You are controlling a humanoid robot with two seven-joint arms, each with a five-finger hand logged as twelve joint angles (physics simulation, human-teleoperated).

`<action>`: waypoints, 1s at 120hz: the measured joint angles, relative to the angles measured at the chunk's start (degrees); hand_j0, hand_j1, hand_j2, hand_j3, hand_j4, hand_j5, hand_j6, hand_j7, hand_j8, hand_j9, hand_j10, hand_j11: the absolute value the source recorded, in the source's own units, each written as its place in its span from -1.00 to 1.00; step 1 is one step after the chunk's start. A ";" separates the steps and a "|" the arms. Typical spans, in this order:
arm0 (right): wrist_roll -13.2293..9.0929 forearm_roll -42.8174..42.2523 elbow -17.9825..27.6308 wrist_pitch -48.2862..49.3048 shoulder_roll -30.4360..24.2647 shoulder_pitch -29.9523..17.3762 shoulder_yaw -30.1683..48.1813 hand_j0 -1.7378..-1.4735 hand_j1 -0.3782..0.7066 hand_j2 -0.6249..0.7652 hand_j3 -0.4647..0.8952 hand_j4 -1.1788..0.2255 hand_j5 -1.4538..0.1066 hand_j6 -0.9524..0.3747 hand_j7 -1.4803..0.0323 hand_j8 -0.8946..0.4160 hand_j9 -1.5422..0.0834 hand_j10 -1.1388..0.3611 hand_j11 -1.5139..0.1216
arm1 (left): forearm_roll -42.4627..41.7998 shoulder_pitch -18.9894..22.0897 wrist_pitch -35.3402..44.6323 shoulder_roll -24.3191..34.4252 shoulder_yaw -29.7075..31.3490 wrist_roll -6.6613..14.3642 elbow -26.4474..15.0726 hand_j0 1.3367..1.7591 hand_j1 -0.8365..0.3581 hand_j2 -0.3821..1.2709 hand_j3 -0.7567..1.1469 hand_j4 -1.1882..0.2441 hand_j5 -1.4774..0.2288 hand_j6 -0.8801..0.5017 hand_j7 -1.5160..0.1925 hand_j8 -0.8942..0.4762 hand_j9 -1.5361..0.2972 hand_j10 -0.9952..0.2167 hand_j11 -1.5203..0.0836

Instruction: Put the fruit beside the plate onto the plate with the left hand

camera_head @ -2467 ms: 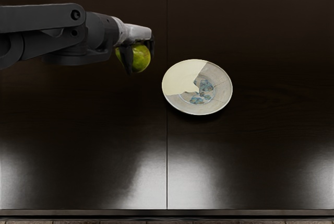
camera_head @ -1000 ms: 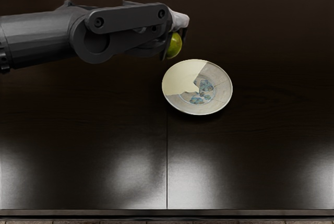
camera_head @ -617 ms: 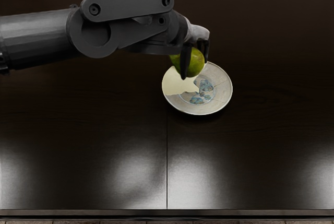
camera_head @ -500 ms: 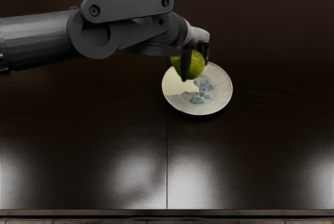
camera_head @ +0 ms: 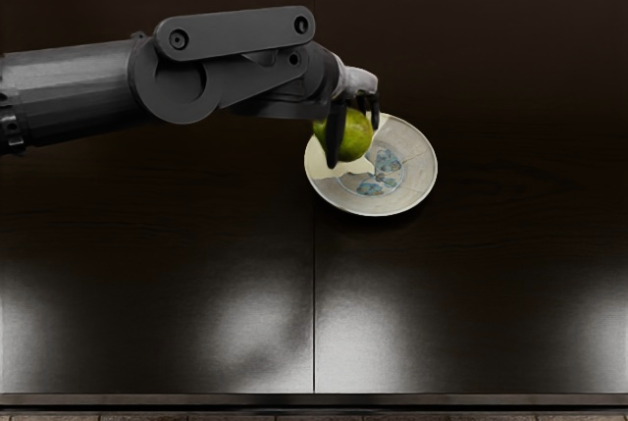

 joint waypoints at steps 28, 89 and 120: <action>0.00 0.00 0.00 0.00 0.00 0.00 0.00 -0.40 -0.88 -0.11 -0.32 0.64 0.81 0.39 0.91 0.32 0.85 0.48 0.80 | -0.13 0.00 0.21 0.00 -0.07 -0.02 -0.09 0.52 0.44 -0.47 -0.20 0.24 0.26 -0.09 0.30 -0.06 0.24 0.16 0.40; 0.06 0.00 0.00 0.00 0.00 -0.10 0.00 -0.40 -0.88 -0.11 -0.32 0.64 0.81 0.39 0.91 0.32 0.85 0.48 0.80 | -13.68 1.06 0.00 0.00 -4.03 -0.02 -4.74 0.52 0.48 -0.47 -0.20 0.30 0.34 -0.09 0.38 -0.07 0.31 0.22 0.48; 0.07 0.00 0.00 0.00 0.00 -0.33 0.00 -0.40 -0.88 -0.11 -0.32 0.64 0.81 0.39 0.91 0.32 0.85 0.48 0.80 | -27.11 1.76 0.27 0.00 -7.19 -0.02 -10.23 0.52 0.46 -0.47 -0.20 0.29 0.33 -0.11 0.37 -0.08 0.30 0.21 0.47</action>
